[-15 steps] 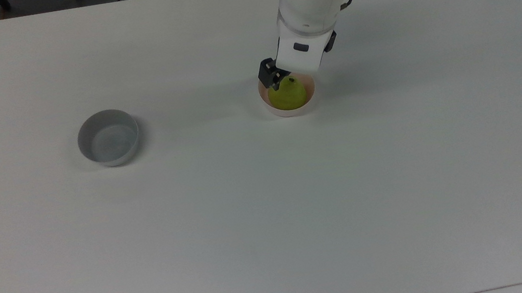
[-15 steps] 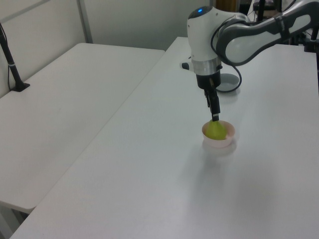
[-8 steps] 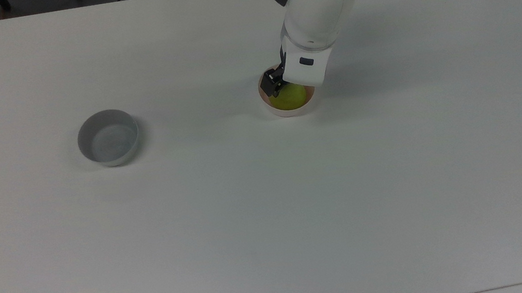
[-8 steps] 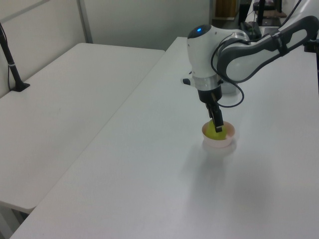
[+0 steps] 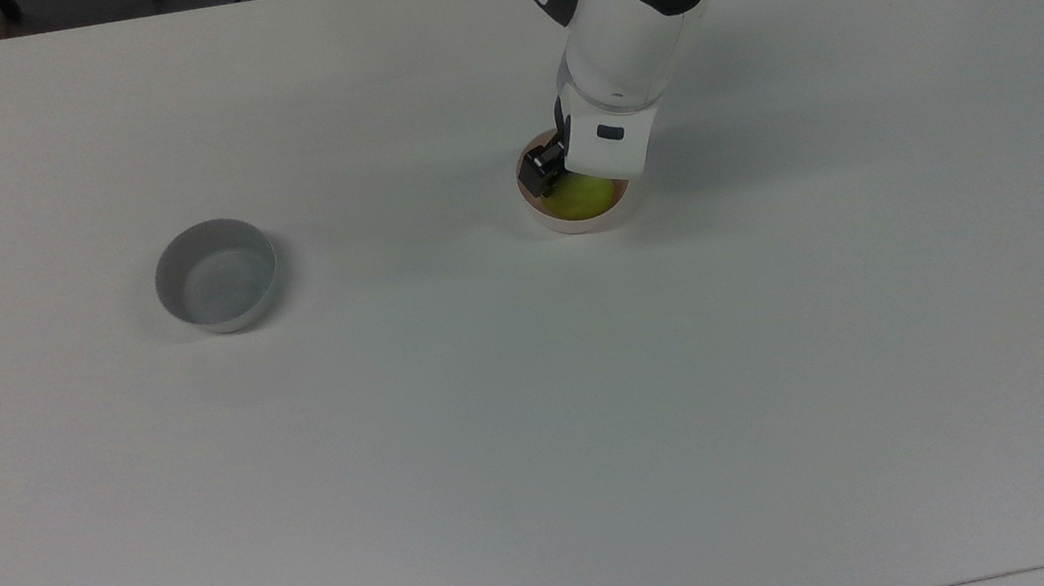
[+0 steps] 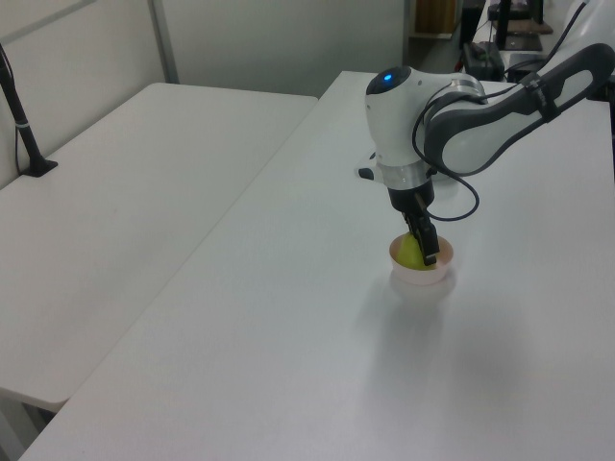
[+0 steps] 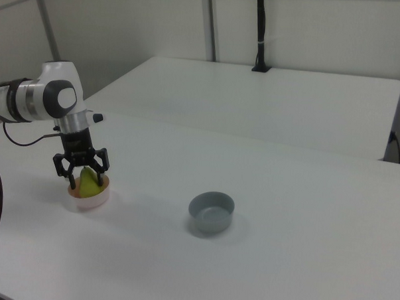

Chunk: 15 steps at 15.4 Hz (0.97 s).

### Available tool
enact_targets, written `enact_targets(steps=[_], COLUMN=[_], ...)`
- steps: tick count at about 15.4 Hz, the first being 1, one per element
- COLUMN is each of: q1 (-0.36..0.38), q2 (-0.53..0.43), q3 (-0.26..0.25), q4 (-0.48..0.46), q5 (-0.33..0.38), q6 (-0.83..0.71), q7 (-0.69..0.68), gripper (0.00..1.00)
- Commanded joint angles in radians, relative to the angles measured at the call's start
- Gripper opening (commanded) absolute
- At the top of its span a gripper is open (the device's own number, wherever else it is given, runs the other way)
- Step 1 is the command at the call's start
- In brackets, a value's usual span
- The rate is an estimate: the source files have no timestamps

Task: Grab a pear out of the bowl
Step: 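Lower the gripper into the pink bowl and close it on the pear, then lift the green pear up out of the pink bowl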

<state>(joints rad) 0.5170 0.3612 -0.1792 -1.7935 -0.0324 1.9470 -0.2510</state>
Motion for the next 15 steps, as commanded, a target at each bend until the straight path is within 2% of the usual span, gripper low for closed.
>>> enact_targets(steps=[1,2,5,7,12,15], q1=[0.002,0.001,0.000,0.000,-0.009,-0.014], q2=[0.007,0.007,0.001,-0.007,-0.099,-0.139], q3=[0.001,0.001,0.003,0.001,0.003,0.001], q4=[-0.024,-0.024,-0.021,-0.021,0.002,0.069], q5=[-0.035,-0.035,-0.037,-0.035,-0.021,0.009], q6=[0.065,0.070,0.063,0.056,-0.019,-0.101], q7=[-0.016,-0.016,-0.036,-0.037,-0.039,-0.048], gripper=[0.72,0.66,0.35,0.23,0.23,0.23])
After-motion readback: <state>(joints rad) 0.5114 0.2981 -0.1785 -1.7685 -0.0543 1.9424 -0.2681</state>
